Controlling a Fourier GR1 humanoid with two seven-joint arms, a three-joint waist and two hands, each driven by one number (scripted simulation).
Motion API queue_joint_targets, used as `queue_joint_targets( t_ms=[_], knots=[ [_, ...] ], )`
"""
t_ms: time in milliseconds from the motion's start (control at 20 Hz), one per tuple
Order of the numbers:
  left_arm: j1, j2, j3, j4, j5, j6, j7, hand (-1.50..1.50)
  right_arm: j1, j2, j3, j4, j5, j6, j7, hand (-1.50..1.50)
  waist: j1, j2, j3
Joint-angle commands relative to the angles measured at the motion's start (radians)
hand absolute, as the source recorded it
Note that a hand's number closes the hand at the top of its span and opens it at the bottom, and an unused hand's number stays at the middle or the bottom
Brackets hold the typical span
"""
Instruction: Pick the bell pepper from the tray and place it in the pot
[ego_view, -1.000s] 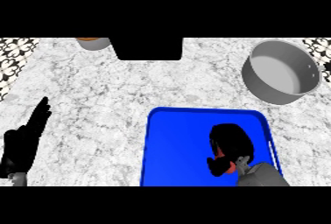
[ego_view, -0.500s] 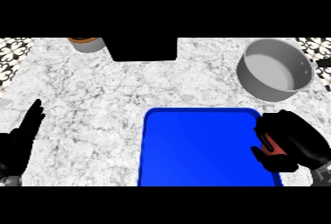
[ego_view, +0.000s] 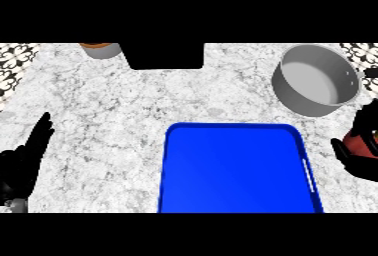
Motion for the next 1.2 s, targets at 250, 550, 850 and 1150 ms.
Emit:
queue_joint_targets(
  t_ms=[250,550,850,1150],
  knots=[
    [-0.036,-0.009,0.025,0.014,-0.014,-0.029,0.011,0.0,-0.219,-0.069,-0.264,0.251,-0.256,0.128,-0.073,1.5,0.024,0.005,0.0],
    [-0.057,-0.028,0.021,-0.041,-0.029,-0.047,0.076,0.0,-0.426,-0.047,-0.213,0.592,-0.161,0.064,-0.196,1.5,0.037,0.008,0.0],
    [-0.032,-0.072,0.004,-0.017,-0.063,-0.04,0.016,0.0,-0.601,-0.033,-0.176,0.945,-0.046,-0.043,-0.341,1.5,0.048,0.012,0.001],
    [-0.096,-0.078,0.011,0.036,-0.068,-0.06,0.025,0.0,-0.786,-0.004,-0.123,1.237,0.045,-0.095,-0.424,1.5,0.053,0.016,0.001]
  ],
)
